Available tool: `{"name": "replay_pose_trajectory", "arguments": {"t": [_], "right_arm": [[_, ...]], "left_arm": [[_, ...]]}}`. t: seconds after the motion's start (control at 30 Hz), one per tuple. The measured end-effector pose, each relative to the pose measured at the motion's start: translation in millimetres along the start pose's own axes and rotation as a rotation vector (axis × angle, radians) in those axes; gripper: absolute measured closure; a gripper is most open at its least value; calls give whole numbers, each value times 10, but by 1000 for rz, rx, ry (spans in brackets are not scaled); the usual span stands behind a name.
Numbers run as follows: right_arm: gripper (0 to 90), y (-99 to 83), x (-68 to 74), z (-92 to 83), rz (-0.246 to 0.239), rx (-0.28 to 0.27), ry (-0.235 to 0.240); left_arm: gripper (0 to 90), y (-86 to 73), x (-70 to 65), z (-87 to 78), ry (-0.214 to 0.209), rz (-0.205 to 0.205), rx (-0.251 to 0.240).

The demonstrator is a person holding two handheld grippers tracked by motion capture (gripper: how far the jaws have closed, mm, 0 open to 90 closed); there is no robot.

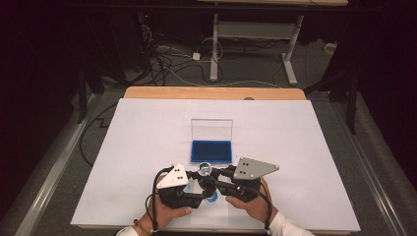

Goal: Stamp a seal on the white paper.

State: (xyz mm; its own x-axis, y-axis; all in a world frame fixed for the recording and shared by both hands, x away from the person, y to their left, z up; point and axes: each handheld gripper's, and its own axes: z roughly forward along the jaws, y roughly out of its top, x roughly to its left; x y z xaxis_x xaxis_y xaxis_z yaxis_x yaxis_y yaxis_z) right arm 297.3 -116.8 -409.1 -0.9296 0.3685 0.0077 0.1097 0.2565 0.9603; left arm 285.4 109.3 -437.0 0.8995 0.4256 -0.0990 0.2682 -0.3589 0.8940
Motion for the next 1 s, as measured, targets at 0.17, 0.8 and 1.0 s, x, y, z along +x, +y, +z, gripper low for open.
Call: {"name": "replay_pose_trajectory", "arguments": {"t": [0.17,0.8,1.0], "right_arm": [[754,-11,-16,6,1,18,4],[582,-29,-10,52,2,62,-12],[572,-29,7,58,-13,64,-1]], "left_arm": [[368,10,-15,15,30,29,40],[369,-25,-40,79,77,90,131],[368,-32,-54,77,82,110,143]]}}
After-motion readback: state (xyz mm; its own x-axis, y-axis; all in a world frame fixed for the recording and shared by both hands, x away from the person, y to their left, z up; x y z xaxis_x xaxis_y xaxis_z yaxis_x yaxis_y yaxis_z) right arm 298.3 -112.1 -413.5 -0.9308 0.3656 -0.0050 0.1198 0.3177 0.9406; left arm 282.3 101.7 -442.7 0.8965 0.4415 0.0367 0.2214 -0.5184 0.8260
